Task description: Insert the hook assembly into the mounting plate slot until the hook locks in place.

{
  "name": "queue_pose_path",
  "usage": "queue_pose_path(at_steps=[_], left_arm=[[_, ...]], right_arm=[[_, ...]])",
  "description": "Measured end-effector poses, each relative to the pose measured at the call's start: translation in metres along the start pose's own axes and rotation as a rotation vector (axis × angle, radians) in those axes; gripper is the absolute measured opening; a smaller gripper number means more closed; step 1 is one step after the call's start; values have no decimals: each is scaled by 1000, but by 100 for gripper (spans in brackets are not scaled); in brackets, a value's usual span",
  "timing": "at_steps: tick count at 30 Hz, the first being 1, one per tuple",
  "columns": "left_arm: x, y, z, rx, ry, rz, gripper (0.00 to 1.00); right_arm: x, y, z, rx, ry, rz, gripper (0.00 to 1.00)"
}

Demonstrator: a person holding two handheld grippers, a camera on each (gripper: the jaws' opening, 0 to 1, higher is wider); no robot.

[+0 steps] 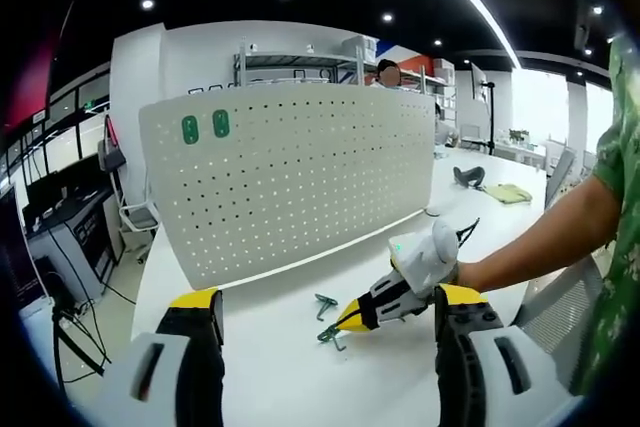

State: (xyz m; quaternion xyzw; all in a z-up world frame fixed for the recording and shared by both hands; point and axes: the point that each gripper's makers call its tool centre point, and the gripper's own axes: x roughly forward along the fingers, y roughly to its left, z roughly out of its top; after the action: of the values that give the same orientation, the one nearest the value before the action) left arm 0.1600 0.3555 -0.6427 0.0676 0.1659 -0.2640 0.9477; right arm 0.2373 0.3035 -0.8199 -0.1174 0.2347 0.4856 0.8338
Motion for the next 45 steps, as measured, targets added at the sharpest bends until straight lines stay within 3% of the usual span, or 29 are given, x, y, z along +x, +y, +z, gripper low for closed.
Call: queue_pose_path(at_steps=[4, 11, 15, 27, 36, 40, 45], left_arm=[[-1, -2, 0, 15, 1, -2, 89], [-4, -9, 1, 25, -7, -18, 88], [-7, -13, 2, 37, -14, -27, 87], [-29, -12, 14, 87, -60, -25, 85], [-44, -15, 31, 148, -112, -45, 79], [-47, -19, 40, 167, -138, -60, 77], [-50, -22, 53, 209, -169, -76, 75]], right_arm=[[-7, -2, 5, 114, -5, 13, 0], [-23, -1, 20, 388, -35, 59, 0], [-35, 1, 32, 485, -45, 94, 0], [-71, 20, 83, 505, -47, 160, 0], [-113, 33, 142, 546, -80, 258, 0], [-127, 38, 158, 524, -86, 266, 0], [-139, 50, 170, 564, -78, 307, 0]])
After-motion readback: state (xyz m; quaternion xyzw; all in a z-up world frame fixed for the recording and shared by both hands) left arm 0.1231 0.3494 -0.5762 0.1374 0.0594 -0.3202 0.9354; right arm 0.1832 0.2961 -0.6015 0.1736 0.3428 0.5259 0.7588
